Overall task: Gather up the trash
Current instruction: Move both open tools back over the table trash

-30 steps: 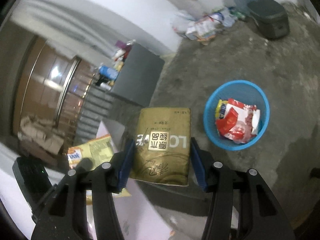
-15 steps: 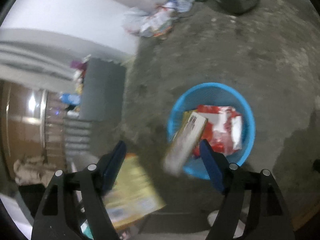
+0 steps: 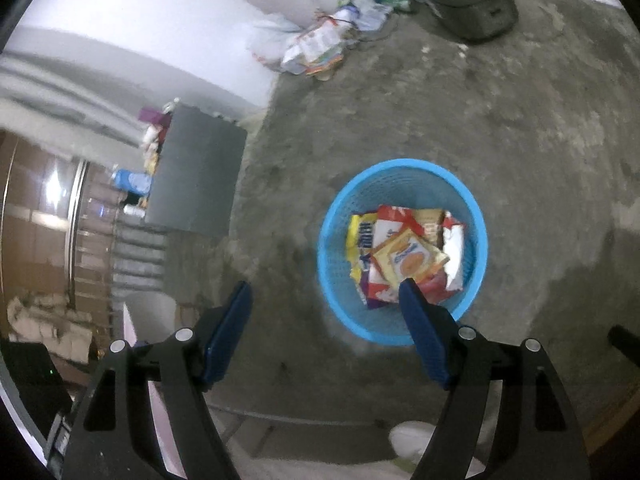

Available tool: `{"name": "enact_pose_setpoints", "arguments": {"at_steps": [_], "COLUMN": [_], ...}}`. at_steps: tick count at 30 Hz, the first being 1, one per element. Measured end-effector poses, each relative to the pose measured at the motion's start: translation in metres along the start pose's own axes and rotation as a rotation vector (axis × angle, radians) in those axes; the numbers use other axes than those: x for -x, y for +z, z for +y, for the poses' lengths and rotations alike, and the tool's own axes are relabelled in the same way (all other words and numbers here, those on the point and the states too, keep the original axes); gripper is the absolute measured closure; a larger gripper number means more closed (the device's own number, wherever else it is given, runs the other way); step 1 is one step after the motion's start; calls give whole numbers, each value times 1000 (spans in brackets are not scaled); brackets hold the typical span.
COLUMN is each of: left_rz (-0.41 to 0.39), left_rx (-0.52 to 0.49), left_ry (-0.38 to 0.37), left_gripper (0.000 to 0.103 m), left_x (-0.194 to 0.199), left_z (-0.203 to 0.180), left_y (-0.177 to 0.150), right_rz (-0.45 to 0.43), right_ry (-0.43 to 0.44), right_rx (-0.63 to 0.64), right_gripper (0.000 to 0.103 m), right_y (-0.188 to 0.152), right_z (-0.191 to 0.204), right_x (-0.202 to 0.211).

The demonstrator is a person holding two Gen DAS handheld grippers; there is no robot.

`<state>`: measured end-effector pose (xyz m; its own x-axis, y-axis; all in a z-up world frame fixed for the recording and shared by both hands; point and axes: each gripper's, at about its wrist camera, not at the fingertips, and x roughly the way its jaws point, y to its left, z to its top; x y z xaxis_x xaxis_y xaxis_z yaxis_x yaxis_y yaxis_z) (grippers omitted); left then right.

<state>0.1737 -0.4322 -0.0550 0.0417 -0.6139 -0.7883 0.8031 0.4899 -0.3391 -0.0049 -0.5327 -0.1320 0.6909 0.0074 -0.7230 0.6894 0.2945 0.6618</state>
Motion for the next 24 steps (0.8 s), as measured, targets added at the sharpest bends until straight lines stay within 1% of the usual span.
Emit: {"name": "enact_pose_setpoints", "arguments": {"at_steps": [3, 6, 9, 12, 13, 19, 24], "left_rz": [-41, -124, -192, -260, -292, -409, -488], "left_rx": [1, 27, 67, 92, 107, 171, 244], "left_ry": [26, 72, 92, 122, 137, 210, 280], "left_gripper": [52, 52, 52, 52, 52, 52, 52], "left_x": [28, 70, 111, 148, 165, 233, 287], "left_z": [5, 16, 30, 44, 51, 85, 121], "left_y": [-7, -21, -36, -51, -59, -95, -135], "right_rz": [-1, 9, 32, 61, 70, 107, 175], "right_ry": [30, 77, 119, 149, 159, 237, 271], "right_rx": [59, 120, 183, 246, 270, 380, 476], "right_gripper": [31, 31, 31, 31, 31, 31, 31], "right_y": [-12, -25, -38, -50, -54, -84, -120], "right_z": [19, 37, 59, 80, 90, 142, 183], "right_x": [14, 25, 32, 33, 34, 39, 26]}}
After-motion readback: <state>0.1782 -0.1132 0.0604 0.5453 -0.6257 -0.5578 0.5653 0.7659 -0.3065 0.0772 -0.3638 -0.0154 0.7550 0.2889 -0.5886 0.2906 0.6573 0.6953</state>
